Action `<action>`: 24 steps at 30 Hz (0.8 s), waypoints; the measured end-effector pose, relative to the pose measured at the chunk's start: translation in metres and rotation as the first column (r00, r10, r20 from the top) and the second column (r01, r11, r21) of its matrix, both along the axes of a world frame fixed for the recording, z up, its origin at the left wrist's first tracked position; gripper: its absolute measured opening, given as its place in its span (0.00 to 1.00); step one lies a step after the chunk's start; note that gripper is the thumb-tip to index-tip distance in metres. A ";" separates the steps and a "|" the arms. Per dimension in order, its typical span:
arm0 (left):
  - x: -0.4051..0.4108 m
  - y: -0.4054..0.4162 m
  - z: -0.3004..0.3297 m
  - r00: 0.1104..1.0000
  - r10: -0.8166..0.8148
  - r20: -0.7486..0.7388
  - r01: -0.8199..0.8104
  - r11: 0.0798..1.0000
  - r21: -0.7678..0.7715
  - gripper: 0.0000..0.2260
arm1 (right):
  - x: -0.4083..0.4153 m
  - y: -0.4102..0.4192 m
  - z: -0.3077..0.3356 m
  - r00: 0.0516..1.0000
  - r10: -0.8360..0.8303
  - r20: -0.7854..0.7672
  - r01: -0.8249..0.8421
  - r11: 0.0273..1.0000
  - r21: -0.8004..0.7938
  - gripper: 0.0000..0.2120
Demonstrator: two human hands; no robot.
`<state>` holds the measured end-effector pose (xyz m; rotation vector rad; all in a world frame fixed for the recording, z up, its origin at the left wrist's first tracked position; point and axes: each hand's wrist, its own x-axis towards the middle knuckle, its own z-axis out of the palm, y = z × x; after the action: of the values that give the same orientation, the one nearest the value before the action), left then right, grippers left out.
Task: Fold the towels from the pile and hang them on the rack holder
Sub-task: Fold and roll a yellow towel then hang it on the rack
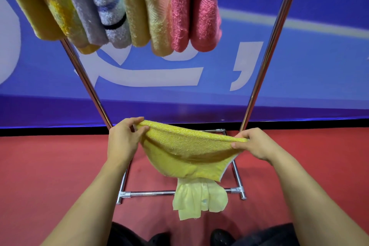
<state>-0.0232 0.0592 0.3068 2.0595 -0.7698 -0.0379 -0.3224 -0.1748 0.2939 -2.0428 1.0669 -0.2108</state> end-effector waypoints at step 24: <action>0.004 -0.001 0.001 0.856 -0.225 -0.466 0.072 0.943 -0.324 0.02 | -0.013 -0.009 0.020 0.767 -0.382 0.516 0.340 0.923 0.177 0.09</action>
<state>-0.0195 0.0583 0.3083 1.5946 -0.5655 -0.4980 -0.3356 -0.1840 0.3136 -1.5408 1.0632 -0.8861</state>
